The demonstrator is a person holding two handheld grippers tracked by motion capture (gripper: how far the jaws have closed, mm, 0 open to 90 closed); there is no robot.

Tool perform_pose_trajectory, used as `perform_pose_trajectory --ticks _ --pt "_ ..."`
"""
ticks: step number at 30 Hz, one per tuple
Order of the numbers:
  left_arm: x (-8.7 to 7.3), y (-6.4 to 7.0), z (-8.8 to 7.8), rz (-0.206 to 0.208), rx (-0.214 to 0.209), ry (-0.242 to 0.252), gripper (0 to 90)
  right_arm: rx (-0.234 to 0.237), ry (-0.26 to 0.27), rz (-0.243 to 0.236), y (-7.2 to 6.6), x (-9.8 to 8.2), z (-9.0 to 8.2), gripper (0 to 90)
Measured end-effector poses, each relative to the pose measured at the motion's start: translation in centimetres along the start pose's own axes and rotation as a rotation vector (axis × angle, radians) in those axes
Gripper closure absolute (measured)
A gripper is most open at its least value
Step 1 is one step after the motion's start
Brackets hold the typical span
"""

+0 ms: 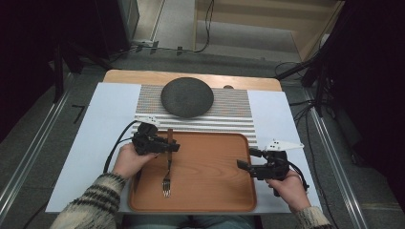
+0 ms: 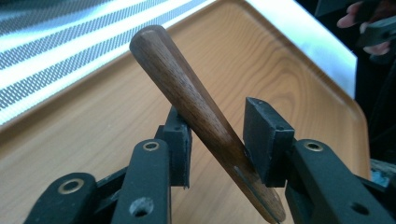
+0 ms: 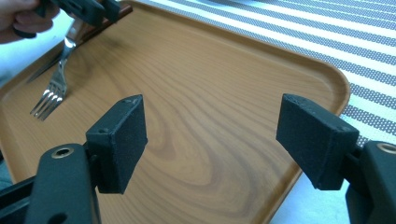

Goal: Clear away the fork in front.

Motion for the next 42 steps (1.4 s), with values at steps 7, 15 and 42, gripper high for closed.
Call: perform_pose_trajectory --ticks 7,15,42 --pt "-0.2 -0.1 1.1 0.006 0.027 -0.037 60.0 0.0 0.002 0.001 0.1 0.0 -0.1 22.6" --pt "-0.4 -0.3 2.1 -0.004 0.052 -0.077 58.5 0.006 0.004 0.002 0.0 0.0 -0.1 22.6" --pt "-0.4 -0.1 1.5 -0.011 0.143 -0.078 33.4 0.0 -0.003 0.003 0.1 -0.1 -0.1 22.6"
Point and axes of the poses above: each handheld gripper's, and its own axes: z roughly forward along the jaws, x roughly out of its top, y roughly to its right, the point moved 3 cm from there along z, roughly forward along the jaws, and after that the axes turned 13 degrees about -y, right-handed, at the moved point
